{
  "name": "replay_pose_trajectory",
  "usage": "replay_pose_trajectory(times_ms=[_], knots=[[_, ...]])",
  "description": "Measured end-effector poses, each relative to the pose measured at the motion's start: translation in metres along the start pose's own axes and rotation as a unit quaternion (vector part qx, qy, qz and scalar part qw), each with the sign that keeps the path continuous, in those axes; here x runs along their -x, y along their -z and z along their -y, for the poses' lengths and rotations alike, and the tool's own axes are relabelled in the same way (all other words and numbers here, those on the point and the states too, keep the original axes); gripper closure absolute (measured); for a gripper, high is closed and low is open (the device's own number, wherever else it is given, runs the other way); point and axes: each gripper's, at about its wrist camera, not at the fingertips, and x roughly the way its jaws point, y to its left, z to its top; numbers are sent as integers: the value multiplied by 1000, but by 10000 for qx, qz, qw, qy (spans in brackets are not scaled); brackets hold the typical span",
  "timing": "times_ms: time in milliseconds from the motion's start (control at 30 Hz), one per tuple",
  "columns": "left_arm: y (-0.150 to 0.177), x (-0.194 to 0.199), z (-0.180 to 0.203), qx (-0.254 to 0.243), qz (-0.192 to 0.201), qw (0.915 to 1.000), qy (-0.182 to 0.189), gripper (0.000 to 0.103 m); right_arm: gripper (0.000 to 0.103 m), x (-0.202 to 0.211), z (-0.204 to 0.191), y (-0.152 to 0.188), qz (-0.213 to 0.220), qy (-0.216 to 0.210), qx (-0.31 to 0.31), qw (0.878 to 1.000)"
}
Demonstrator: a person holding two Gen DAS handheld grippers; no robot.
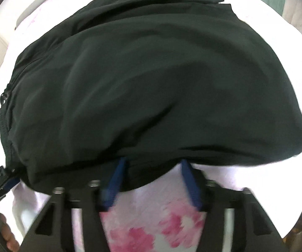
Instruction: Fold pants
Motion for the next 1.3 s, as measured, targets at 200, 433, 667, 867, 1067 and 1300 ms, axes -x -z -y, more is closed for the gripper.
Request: replay_pose_trajectory(times_ms=[200, 433, 667, 867, 1067, 1300], knots=[[9, 62, 9, -365, 330, 9988, -40, 90, 96, 41, 2, -13, 89, -28, 136, 9999], [19, 130, 24, -865, 662, 9935, -314, 94, 98, 137, -11, -19, 558, -160, 562, 9967], [30, 151, 22, -767, 421, 9948, -524, 94, 99, 169, -5, -46, 505, -480, 653, 9954], [-4, 170, 57, -530, 713, 9944, -573, 94, 99, 185, 2, -99, 845, -604, 753, 9917], [-69, 171, 82, -409, 1166, 9904, -623, 94, 99, 201, -19, -150, 1398, -665, 938, 9835], [-156, 145, 91, -150, 1363, 9878, -741, 94, 99, 163, -64, -244, 1684, -777, 1197, 9753]])
